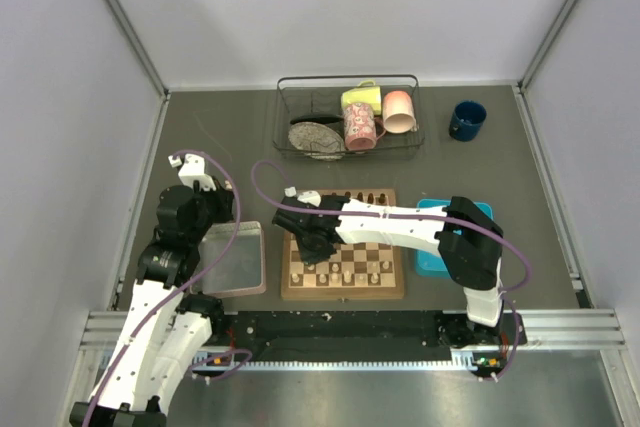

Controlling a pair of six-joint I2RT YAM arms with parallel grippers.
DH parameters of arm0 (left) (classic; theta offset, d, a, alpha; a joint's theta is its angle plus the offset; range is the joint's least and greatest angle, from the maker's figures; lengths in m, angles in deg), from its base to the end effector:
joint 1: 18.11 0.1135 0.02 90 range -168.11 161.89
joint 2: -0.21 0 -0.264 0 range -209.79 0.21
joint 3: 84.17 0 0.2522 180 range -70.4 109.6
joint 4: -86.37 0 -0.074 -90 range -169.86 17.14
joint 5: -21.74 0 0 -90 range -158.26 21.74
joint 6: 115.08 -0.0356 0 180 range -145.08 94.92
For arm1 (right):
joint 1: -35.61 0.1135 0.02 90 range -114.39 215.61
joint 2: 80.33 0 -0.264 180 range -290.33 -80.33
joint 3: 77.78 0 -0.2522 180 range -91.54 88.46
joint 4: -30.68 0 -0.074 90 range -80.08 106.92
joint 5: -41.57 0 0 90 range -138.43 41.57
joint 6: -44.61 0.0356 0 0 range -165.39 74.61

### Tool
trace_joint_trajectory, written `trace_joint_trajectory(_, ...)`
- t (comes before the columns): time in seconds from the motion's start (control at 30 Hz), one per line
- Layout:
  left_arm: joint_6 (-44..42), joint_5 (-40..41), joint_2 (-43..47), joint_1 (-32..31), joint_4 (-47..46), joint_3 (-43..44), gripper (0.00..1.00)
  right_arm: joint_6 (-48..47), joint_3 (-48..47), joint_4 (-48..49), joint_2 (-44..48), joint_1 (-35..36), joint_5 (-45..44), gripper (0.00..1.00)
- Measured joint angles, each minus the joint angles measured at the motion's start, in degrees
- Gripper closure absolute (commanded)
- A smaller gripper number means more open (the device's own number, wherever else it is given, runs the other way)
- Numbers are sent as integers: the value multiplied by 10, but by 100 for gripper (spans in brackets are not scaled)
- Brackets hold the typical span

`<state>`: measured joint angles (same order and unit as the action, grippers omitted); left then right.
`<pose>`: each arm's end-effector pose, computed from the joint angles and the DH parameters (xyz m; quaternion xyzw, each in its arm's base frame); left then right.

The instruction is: Set up the chess pieces on the board

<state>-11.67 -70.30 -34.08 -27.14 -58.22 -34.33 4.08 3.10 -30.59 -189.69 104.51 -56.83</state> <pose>0.1459 -0.0245 0.2926 -0.0211 0.8181 -0.1261 0.5607 0.1454 0.3623 0.2142 -0.1545 0.9722 0.1006 0.1442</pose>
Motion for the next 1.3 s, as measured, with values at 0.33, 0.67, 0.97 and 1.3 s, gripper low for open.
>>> trace_joint_trajectory(0.33, 0, 0, 0, 0, 0, 0, 100, 3, 2, 4, 1, 1, -7, 100)
trace_joint_trajectory(0.67, 0, 0, 0, 0, 0, 0, 100, 3, 2, 6, 1, 1, -6, 74)
trace_joint_trajectory(0.97, 0, 0, 0, 0, 0, 0, 100, 2, 6, 12, 1, 1, -6, 60)
trace_joint_trajectory(1.3, 0, 0, 0, 0, 0, 0, 100, 0, 12, 12, 75, -17, -31, 58)
